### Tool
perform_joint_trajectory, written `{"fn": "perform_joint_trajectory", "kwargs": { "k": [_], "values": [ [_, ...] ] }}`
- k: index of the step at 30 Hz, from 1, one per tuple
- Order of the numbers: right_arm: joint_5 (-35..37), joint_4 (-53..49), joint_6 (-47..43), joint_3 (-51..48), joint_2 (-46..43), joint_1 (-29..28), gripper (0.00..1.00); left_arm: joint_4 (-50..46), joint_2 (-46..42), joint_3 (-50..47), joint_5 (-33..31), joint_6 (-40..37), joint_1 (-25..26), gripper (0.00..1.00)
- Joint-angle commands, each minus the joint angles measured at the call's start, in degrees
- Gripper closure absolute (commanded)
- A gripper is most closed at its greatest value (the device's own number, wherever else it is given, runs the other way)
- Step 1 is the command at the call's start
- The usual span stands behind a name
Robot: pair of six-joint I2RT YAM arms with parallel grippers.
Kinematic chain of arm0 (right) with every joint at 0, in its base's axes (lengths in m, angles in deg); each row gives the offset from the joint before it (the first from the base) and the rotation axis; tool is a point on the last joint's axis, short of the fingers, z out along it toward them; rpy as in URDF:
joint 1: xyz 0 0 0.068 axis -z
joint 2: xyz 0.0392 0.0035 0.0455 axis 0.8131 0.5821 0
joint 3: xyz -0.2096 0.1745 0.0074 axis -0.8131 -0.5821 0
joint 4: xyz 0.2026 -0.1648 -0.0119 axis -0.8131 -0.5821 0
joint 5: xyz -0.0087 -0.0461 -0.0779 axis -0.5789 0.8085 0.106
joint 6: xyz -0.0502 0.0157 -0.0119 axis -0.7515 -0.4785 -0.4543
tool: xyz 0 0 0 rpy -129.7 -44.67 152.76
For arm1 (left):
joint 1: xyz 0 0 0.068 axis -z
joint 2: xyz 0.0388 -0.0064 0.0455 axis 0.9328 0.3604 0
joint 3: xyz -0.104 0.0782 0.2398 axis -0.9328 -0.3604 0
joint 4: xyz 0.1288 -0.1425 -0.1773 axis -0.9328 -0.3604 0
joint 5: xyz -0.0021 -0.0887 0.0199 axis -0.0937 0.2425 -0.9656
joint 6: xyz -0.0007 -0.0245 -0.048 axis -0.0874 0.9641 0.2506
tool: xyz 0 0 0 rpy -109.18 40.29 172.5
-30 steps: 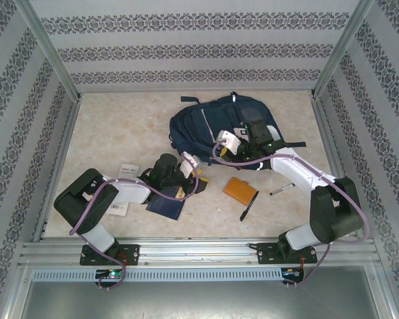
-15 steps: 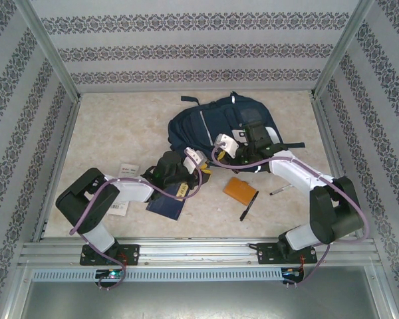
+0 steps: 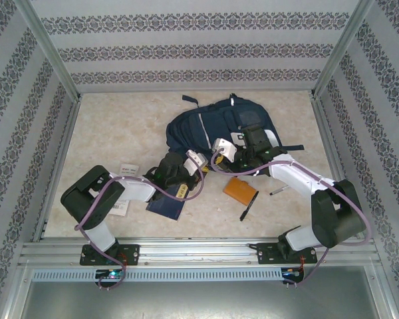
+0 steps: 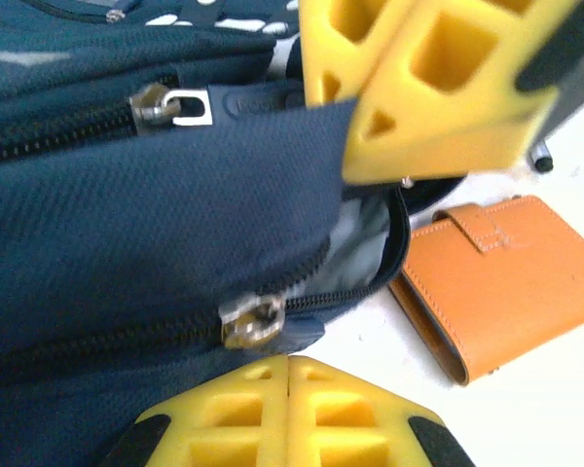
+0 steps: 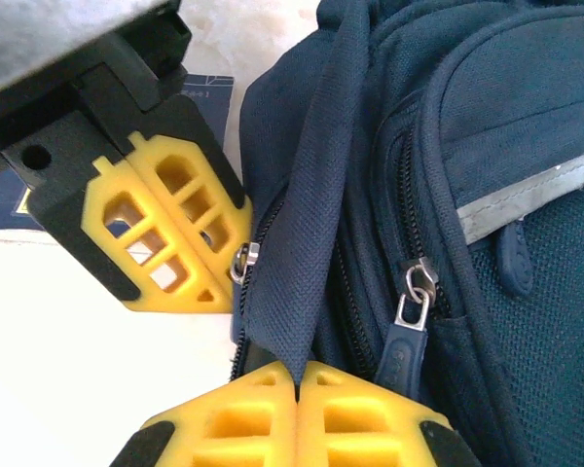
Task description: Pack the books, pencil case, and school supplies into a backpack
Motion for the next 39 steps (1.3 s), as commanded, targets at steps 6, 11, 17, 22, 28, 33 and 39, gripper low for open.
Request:
{"fn": "perform_joint_trajectory", "kwargs": {
  "k": [6, 11, 17, 22, 28, 33, 39],
  "values": [
    [-3.1, 1.3, -3.0, -0.4, -3.1, 0.8, 1.0, 6.4, -4.0, -5.7, 1.0, -3.7, 0.3, 0.66],
    [-5.0, 1.6, -4.6, -0.9, -3.6, -0.3, 1.0, 10.6, -1.9, -5.5, 1.6, -0.3, 0.3, 0.38],
    [-5.0, 2.5, -5.6, -3.0, -6.2, -1.7, 1.0, 11.4, 0.2, -3.1, 2.0, 0.0, 0.2, 0.53],
    [-3.8, 2.3, -6.8, -4.3, -7.9, -2.9, 1.0, 11.3, 0.9, -2.1, 2.2, -1.7, 0.2, 0.62],
    [-2.4, 2.3, -7.4, -5.2, -9.4, -3.6, 1.0, 14.0, 1.3, -2.2, 2.5, -1.2, 0.1, 0.64],
    [-1.1, 2.1, -7.6, -5.5, -9.4, -3.9, 1.0, 18.0, 1.0, -3.6, 4.5, -1.0, 0.1, 1.0],
    [0.6, 2.6, -6.8, -5.7, -9.1, -3.2, 1.0, 29.2, 0.7, -9.5, 6.9, -3.4, 0.1, 1.0]
  ]
}}
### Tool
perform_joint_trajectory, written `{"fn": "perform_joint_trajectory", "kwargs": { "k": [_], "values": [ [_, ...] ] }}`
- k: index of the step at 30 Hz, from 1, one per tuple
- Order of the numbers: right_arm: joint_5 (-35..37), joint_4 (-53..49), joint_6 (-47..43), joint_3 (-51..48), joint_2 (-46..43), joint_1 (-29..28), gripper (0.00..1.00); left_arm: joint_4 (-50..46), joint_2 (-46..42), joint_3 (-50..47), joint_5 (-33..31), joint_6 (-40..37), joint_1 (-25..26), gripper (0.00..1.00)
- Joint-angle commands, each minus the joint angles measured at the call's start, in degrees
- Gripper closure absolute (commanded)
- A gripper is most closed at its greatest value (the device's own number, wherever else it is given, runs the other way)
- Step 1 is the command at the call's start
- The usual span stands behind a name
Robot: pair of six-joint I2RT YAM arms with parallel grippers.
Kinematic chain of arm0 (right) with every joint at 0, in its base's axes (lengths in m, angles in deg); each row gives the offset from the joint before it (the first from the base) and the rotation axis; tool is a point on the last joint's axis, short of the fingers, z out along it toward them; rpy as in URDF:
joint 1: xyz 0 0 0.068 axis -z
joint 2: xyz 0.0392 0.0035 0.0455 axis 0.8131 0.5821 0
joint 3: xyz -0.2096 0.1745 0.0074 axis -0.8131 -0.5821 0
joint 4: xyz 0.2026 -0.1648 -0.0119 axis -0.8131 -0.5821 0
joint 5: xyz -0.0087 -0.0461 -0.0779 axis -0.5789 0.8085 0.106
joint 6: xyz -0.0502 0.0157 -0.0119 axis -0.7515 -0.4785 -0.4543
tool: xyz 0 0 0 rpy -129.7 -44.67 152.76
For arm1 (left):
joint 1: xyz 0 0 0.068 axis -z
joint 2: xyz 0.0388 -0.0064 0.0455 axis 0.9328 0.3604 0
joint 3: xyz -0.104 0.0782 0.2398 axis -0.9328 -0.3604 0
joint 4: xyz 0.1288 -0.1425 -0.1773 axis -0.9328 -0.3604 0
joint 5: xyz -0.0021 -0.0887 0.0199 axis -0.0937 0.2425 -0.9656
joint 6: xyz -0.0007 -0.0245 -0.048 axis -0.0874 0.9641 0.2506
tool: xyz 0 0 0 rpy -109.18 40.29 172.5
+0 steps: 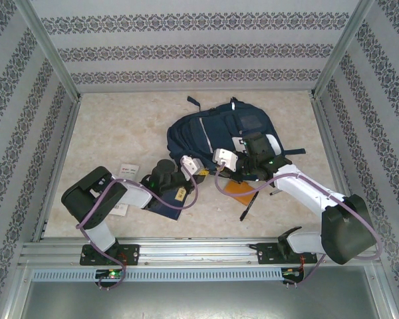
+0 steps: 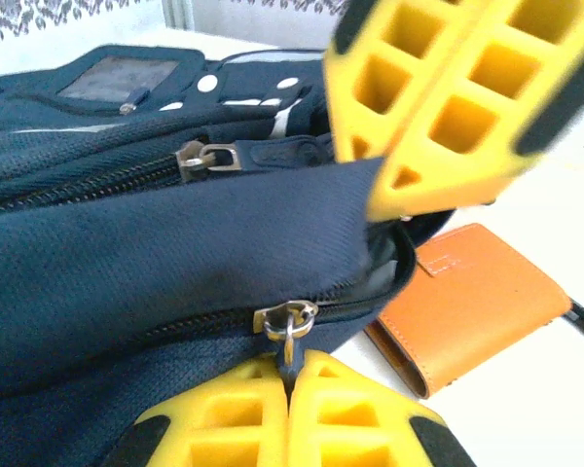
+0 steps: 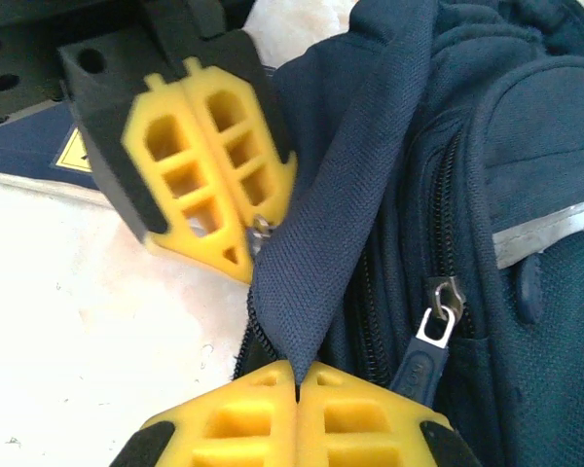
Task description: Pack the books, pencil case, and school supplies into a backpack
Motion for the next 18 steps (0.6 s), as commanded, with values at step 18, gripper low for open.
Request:
{"fn": "perform_joint_trajectory", "kwargs": {
  "k": [18],
  "values": [
    [19.2, 1.9, -7.1, -0.5, 0.3, 0.3, 1.0, -32.5, -18.4, 1.0, -8.2, 0.0, -14.7, 1.0]
  ]
}}
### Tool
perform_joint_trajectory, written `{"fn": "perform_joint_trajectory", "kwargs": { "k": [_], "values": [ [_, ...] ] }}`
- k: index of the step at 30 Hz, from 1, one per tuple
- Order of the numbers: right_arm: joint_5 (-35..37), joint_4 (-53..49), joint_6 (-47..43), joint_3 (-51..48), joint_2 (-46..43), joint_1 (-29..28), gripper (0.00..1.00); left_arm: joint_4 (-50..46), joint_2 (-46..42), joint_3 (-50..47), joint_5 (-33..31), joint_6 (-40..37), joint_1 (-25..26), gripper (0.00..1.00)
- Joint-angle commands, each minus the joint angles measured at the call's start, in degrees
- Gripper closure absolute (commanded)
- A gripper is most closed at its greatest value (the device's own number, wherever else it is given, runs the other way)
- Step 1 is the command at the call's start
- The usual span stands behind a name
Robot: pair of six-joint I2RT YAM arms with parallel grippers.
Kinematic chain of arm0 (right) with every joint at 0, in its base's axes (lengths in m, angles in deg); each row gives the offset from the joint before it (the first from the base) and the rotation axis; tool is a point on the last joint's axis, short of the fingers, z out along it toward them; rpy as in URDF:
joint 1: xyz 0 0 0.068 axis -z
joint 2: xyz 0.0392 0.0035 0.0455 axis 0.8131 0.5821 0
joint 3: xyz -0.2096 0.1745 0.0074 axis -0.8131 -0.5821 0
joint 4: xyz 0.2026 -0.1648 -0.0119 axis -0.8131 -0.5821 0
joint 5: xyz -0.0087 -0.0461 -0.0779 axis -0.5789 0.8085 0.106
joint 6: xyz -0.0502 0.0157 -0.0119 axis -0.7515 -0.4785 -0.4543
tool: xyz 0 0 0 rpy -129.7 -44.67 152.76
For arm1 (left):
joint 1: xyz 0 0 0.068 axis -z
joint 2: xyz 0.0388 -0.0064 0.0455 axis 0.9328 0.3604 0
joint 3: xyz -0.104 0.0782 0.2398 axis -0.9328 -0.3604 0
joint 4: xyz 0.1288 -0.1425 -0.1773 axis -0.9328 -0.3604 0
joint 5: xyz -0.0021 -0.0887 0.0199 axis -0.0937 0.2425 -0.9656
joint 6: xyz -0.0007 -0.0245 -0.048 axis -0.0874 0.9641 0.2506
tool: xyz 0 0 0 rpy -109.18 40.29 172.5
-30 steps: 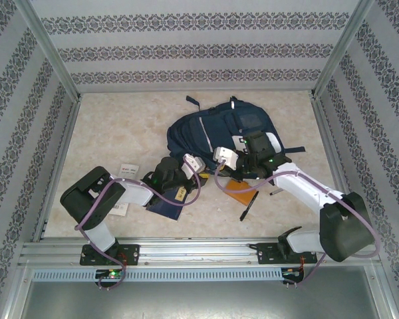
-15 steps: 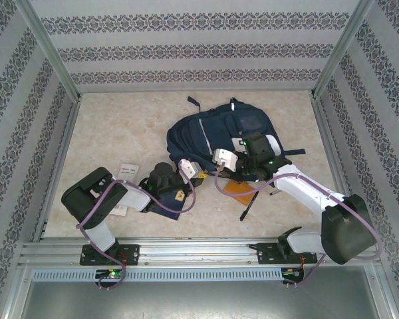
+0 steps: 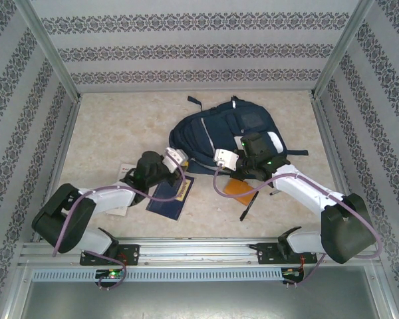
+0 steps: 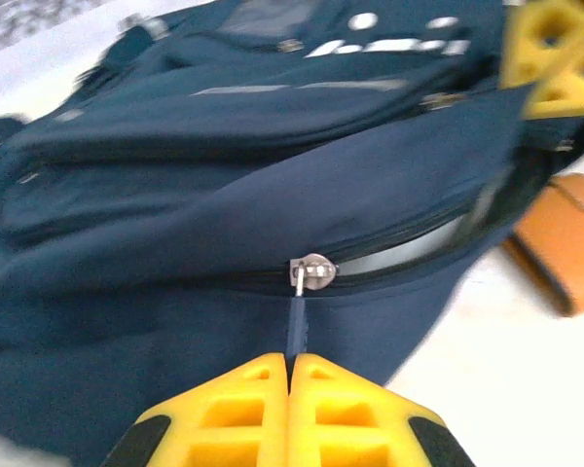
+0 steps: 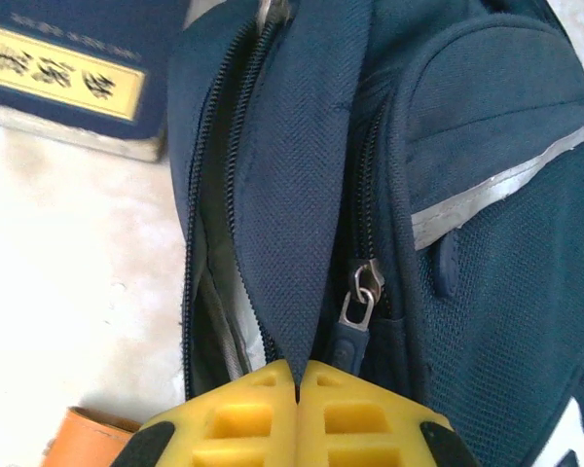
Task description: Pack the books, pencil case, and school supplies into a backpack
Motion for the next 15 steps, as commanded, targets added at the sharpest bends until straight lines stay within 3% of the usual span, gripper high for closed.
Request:
{"fn": "perform_joint_trajectory", "kwargs": {
  "k": [1, 4, 9, 10, 12, 15],
  "values": [
    [5.2, 1.3, -2.5, -0.5, -0.5, 1.2, 1.0, -7.0, -2.1, 0.9, 0.1, 6.6, -6.5, 1.0],
    [3.9, 1.8, -3.0, -1.0, -1.6, 2.3, 1.0, -8.0, -2.8, 1.8, 3.4, 8.7, -9.2, 1.0],
    [7.4, 3.0, -2.4, -0.5, -1.0, 2.8, 1.0, -13.0, -0.4, 6.1, 2.4, 10.5, -10.6, 1.0],
    [7.2, 4.1, -0.6, -0.6, -0.8, 2.6, 0.91, -16.0, 0.5, 8.2, 3.7, 9.8, -10.5, 1.0],
    [3.7, 5.9, 3.2, -0.7, -1.3, 1.7, 0.59, -22.5, 1.6, 12.0, 6.2, 8.9, -10.5, 1.0],
    [-7.5, 5.4, 7.6, 0.0, -2.3, 0.1, 0.43, -24.5, 1.0, 12.9, 9.7, 8.7, -10.5, 1.0]
  ]
}}
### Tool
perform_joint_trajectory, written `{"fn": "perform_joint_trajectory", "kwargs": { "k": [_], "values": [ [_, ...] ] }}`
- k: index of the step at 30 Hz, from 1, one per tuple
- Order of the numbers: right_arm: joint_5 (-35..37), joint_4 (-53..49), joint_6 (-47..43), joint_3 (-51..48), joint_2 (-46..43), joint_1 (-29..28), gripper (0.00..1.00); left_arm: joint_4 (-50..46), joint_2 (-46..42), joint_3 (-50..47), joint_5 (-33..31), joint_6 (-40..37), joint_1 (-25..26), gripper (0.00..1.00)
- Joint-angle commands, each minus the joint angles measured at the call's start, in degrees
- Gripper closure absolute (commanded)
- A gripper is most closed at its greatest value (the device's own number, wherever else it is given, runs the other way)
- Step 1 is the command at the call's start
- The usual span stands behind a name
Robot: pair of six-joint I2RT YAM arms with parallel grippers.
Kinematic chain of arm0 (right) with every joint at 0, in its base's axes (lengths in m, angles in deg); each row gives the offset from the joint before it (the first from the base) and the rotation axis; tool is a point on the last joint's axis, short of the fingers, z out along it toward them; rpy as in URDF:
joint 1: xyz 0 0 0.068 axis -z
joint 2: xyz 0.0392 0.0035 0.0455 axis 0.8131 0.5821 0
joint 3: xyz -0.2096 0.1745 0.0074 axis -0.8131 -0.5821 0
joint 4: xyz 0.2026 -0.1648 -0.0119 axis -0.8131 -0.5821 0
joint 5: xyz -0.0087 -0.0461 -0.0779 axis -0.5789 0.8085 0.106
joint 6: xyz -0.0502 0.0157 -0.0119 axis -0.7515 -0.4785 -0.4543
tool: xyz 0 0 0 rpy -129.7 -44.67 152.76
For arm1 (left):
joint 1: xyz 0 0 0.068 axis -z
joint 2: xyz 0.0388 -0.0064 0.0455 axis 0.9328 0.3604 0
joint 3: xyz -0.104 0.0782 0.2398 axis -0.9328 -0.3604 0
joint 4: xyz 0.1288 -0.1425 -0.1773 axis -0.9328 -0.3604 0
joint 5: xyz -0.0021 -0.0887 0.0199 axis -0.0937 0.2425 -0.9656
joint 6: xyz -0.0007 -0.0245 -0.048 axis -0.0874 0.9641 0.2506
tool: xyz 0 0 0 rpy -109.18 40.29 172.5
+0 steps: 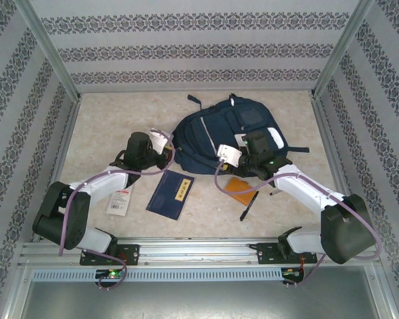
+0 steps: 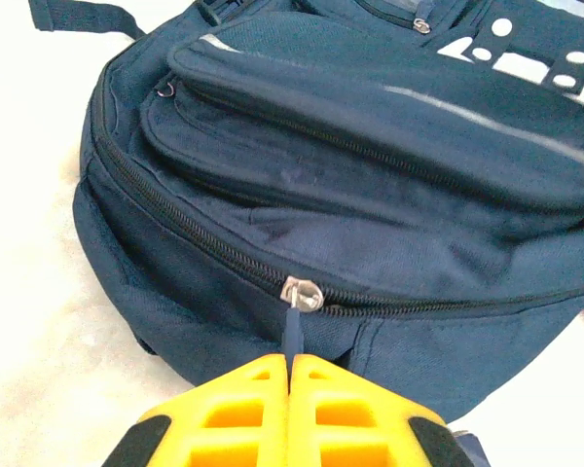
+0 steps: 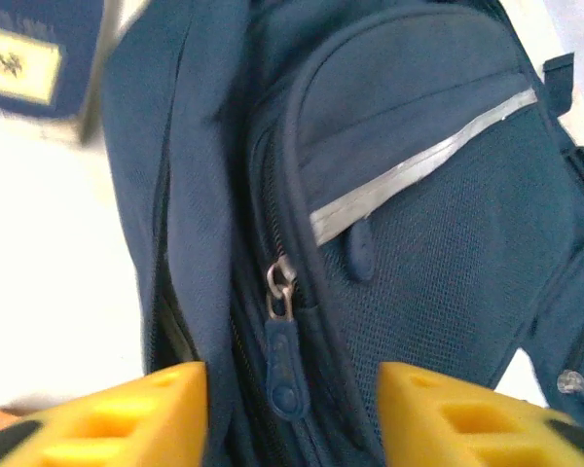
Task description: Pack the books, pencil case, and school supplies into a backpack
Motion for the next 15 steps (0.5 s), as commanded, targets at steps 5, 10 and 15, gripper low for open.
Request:
{"fn": "perform_joint_trajectory", "kwargs": {
  "k": [5, 10, 15],
  "values": [
    [-17.9, 7.0, 14.2, 2.9, 0.7, -6.3, 0.36, -3.6, -2.9, -0.1, 8.0, 3.1, -0.1, 1.0],
    [-4.7, 16.0, 20.1, 7.6, 11.3, -11.1, 0.3, -1.0, -3.7, -1.1, 11.1, 3.2, 1.6, 1.0],
    [-0.7, 15.1, 16.8, 12.1, 20.1, -11.5, 0.46, -3.0, -5.5, -1.4, 8.0, 1.2, 1.7, 1.0]
  ]
}}
